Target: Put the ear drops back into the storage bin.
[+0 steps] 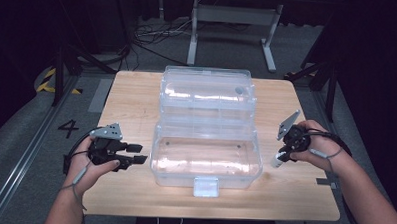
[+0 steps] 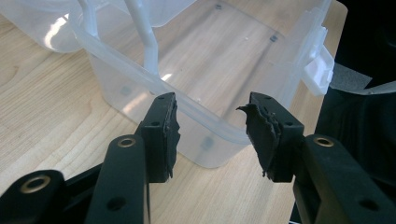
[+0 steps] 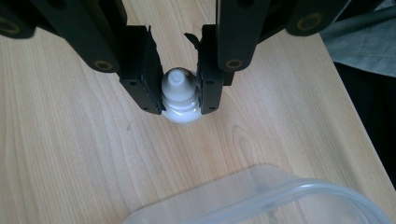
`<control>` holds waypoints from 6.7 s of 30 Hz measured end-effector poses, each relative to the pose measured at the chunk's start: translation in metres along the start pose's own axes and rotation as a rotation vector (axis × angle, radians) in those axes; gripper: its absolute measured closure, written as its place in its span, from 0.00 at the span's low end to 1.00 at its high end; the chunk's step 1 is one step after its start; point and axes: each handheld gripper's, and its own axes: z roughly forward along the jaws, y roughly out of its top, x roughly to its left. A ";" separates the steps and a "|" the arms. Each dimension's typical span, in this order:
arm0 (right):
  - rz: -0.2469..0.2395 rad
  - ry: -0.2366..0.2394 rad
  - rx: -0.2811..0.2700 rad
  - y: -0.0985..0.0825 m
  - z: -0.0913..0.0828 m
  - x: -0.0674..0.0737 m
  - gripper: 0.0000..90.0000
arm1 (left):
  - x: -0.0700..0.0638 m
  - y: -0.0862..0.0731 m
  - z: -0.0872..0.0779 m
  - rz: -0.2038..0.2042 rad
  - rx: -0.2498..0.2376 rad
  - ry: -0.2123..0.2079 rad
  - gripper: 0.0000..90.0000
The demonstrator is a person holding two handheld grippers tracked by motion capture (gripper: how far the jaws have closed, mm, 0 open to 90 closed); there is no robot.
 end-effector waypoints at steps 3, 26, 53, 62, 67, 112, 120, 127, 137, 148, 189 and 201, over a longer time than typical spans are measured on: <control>-0.011 -0.004 0.004 0.001 -0.003 0.000 0.79 | 0.000 0.000 0.000 0.000 0.000 0.002 0.59; -0.044 -0.009 -0.002 0.016 -0.041 0.010 0.79 | -0.001 0.000 0.001 -0.001 0.002 -0.006 0.59; -0.094 0.021 -0.038 0.048 -0.062 0.029 0.79 | -0.001 0.000 0.003 0.005 0.020 -0.014 0.59; -0.131 0.027 -0.043 0.060 -0.063 0.036 0.79 | -0.001 0.000 0.003 0.007 0.017 -0.016 0.59; -0.148 0.034 -0.061 0.069 -0.062 0.039 0.79 | -0.002 0.000 0.003 0.010 0.018 -0.017 0.59; -0.232 0.088 0.072 0.094 -0.001 0.048 0.79 | -0.001 0.000 0.007 0.010 0.034 -0.026 0.59; -0.243 0.093 0.090 0.094 0.011 0.048 0.79 | -0.001 0.000 0.007 0.010 0.034 -0.027 0.59; -0.240 0.099 0.108 0.093 0.020 0.048 0.79 | -0.001 0.000 0.007 0.011 0.036 -0.028 0.59; -0.243 0.115 0.125 0.094 0.035 0.049 0.79 | -0.001 0.000 0.008 0.011 0.039 -0.031 0.59; -0.242 0.125 0.142 0.094 0.051 0.052 0.79 | -0.001 0.000 0.009 0.014 0.041 -0.030 0.59; -0.207 0.115 -0.011 0.090 0.009 0.058 0.72 | 0.000 0.001 0.010 0.017 0.046 -0.036 0.59; -0.203 0.159 -0.167 0.087 0.021 0.079 0.69 | 0.001 0.004 0.013 0.022 0.044 -0.040 0.59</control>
